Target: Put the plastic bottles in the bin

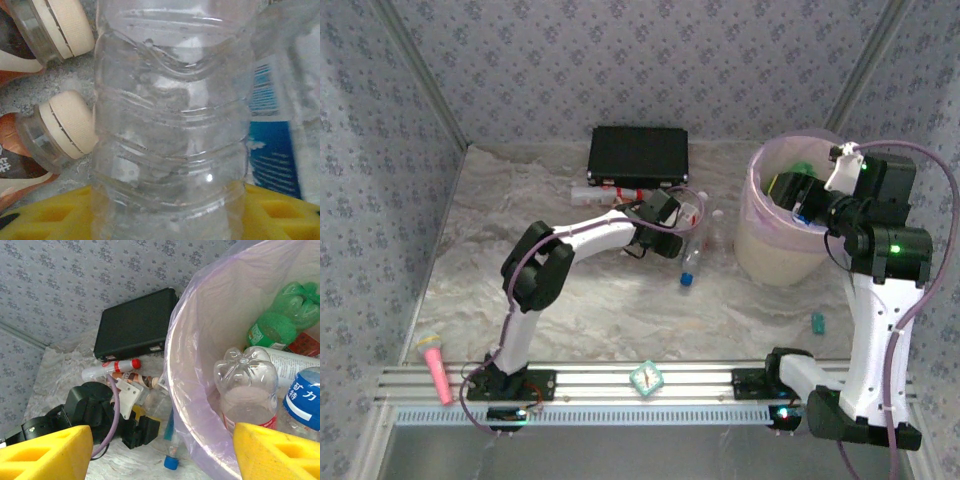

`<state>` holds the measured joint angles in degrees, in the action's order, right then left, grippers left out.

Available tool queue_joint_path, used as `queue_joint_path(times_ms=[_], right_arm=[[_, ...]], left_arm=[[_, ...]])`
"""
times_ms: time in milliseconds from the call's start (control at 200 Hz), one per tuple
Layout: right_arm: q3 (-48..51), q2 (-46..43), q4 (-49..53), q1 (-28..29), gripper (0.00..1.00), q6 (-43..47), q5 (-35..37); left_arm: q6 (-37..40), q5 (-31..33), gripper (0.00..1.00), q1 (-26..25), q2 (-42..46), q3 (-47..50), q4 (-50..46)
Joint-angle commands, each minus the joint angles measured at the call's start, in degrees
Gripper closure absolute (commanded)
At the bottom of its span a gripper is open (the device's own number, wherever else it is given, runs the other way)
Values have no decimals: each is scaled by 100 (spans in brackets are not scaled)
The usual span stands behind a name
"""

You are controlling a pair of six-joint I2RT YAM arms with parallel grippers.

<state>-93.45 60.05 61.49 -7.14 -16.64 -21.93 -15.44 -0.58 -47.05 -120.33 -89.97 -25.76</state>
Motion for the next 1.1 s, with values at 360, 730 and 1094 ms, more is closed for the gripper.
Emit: queue_joint_path(times_ms=[360,730,1094], right_arm=[[-12,256,-954,653,24,-411,-642],[-57,1828,-2909,2759,10,-1354,-768],[-1881,4051,-2243,3502,7,-1111,-1052]], left_arm=[[-107,494,42,105,2768,1269,312],[-797,-246,45,761,5333,3901,2451],[-745,-471,45,807,5879,4297,2725]])
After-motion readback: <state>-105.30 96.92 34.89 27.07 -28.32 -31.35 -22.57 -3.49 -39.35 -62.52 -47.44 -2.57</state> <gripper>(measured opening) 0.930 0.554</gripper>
